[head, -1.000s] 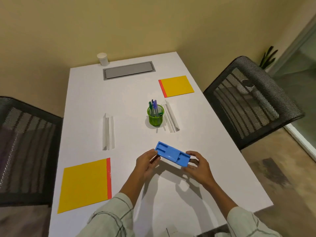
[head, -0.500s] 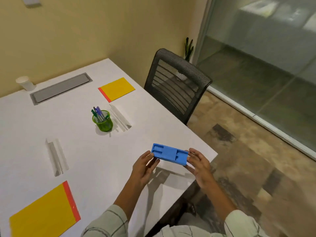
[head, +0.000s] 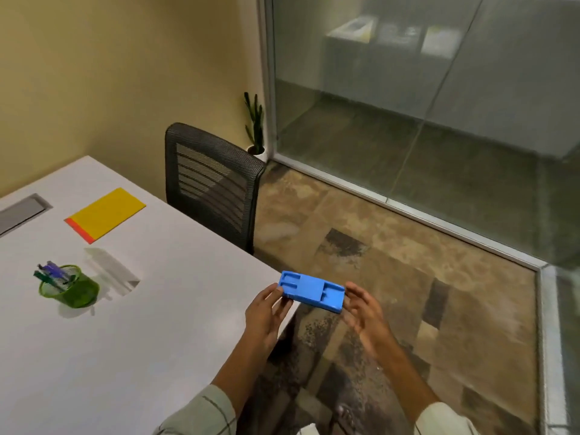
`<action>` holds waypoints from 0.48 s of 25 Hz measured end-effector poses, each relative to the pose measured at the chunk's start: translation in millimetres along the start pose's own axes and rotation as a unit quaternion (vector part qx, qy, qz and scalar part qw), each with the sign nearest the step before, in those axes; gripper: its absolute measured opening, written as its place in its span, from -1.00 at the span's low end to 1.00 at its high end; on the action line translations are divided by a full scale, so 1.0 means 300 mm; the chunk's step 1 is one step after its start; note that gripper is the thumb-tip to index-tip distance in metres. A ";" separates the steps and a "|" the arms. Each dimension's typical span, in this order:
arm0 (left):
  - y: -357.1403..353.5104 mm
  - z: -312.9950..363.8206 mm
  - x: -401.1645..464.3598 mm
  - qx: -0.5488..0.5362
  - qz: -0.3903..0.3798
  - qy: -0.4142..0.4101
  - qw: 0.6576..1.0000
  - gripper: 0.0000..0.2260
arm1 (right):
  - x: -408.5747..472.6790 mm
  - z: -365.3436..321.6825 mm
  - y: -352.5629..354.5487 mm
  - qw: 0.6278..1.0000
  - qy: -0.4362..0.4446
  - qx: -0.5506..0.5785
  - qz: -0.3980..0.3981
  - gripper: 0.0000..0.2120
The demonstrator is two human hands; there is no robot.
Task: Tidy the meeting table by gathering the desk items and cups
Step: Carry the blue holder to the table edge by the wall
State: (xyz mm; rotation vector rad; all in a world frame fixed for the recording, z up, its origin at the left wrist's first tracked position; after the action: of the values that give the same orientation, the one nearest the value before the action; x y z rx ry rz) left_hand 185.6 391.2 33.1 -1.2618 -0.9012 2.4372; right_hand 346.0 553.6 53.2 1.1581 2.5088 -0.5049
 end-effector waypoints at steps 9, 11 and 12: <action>-0.444 -0.328 0.129 0.180 -0.078 -0.050 0.979 -0.53 | 0.189 -0.294 0.410 0.911 0.091 -0.402 0.011 -0.30; -0.530 -0.355 0.175 0.181 -0.098 -0.053 0.977 -0.45 | 0.255 -0.351 0.462 0.905 0.092 -0.415 0.024 -0.29; -0.570 -0.354 0.200 0.184 -0.109 -0.059 0.975 -0.39 | 0.290 -0.377 0.477 0.902 0.091 -0.420 0.028 -0.30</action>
State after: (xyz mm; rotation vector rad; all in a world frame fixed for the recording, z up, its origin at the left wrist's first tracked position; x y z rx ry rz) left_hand 225.6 596.2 55.4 -0.8500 -0.5428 2.3777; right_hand 386.6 748.2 89.6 0.9224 2.3823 0.6871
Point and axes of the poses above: each hand's wrist, its own x-axis towards the middle knuckle, its own y-axis out of the back of the hand, z = x × y, the point moved 10 cm from there along x, towards the middle knuckle, and after that the axes turned 12 degrees about -x, right-handed, at the moved point
